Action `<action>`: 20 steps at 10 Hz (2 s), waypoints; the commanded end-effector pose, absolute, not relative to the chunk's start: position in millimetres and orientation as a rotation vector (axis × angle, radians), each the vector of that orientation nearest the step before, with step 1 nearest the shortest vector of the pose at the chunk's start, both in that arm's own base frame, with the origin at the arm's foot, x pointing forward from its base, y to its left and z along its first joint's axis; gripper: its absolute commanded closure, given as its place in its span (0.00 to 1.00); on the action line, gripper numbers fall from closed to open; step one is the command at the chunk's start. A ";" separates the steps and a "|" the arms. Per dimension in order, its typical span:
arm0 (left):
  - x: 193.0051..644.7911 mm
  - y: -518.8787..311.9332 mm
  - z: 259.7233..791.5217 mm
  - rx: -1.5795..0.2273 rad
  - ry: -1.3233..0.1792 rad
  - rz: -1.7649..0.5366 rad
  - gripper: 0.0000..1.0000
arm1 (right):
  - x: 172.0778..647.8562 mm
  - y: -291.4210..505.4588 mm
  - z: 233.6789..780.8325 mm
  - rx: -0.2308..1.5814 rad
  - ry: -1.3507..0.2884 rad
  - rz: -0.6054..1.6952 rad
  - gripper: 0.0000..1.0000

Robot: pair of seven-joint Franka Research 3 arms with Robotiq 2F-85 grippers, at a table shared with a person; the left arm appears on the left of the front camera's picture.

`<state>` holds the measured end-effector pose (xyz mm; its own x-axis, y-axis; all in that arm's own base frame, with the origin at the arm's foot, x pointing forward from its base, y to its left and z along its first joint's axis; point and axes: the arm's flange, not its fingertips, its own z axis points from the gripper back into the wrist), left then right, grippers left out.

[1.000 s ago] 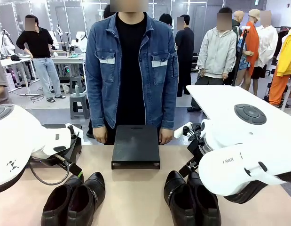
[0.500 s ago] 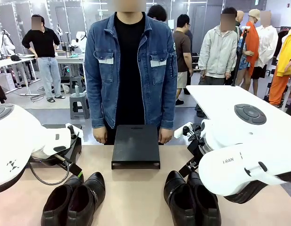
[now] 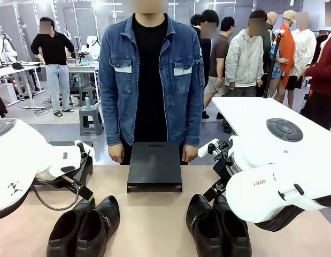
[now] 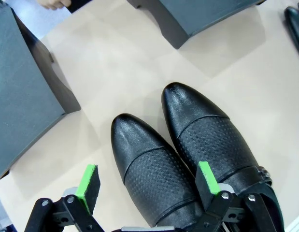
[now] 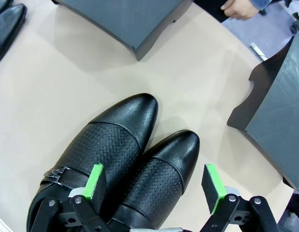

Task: Place the shoes on the stand as instructed by the person.
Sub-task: Pick up one pair of Shoes and place it on the Shoes Stand indicated by the person.

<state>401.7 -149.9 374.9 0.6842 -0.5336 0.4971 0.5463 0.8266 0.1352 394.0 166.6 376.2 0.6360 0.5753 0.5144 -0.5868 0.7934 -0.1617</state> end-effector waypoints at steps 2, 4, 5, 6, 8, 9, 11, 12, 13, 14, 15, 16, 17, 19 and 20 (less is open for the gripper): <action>405.6 -138.7 426.7 -0.107 -0.498 -0.590 0.00 | 396.6 155.5 437.8 0.093 -0.589 0.640 0.00; 402.0 -120.9 458.2 -0.244 -0.482 -0.575 0.00 | 399.8 136.5 475.2 0.212 -0.571 0.612 0.00; 399.6 -110.1 469.2 -0.292 -0.468 -0.571 0.00 | 401.9 120.5 491.5 0.275 -0.532 0.615 0.00; 394.8 -94.8 479.7 -0.397 -0.449 -0.569 0.00 | 403.5 105.7 500.9 0.379 -0.508 0.601 0.00; 383.4 -53.3 499.1 -0.650 -0.417 -0.591 0.00 | 403.8 56.6 511.8 0.625 -0.436 0.541 0.00; 374.3 -23.7 507.2 -0.788 -0.405 -0.587 0.00 | 402.5 24.2 514.0 0.752 -0.414 0.498 0.00; 345.0 45.1 513.0 -1.006 -0.415 -0.541 0.00 | 392.4 -47.0 507.9 0.975 -0.393 0.417 0.00; 328.6 75.5 512.1 -1.088 -0.454 -0.521 0.00 | 383.0 -78.1 499.9 1.058 -0.387 0.389 0.00; 312.7 104.5 508.5 -1.174 -0.531 -0.473 0.00 | 370.0 -105.6 492.0 1.108 -0.397 0.369 0.00; 293.4 130.2 500.6 -1.212 -0.573 -0.422 0.00 | 355.1 -131.8 485.2 1.154 -0.437 0.320 0.00; 270.8 157.4 491.4 -1.232 -0.600 -0.360 0.00 | 338.7 -155.9 477.9 1.171 -0.458 0.278 0.00; 255.5 176.3 485.2 -1.233 -0.626 -0.295 0.00 | 326.2 -172.9 474.2 1.171 -0.484 0.241 0.00; 246.7 189.5 482.8 -1.230 -0.652 -0.247 0.00 | 317.2 -184.0 471.5 1.170 -0.504 0.213 0.00; 239.8 197.0 484.1 -1.216 -0.655 -0.233 0.00 | 308.5 -193.2 470.1 1.169 -0.528 0.179 0.00; 239.5 200.1 482.4 -1.212 -0.656 -0.219 0.00 | 307.6 -194.0 470.5 1.156 -0.527 0.178 0.00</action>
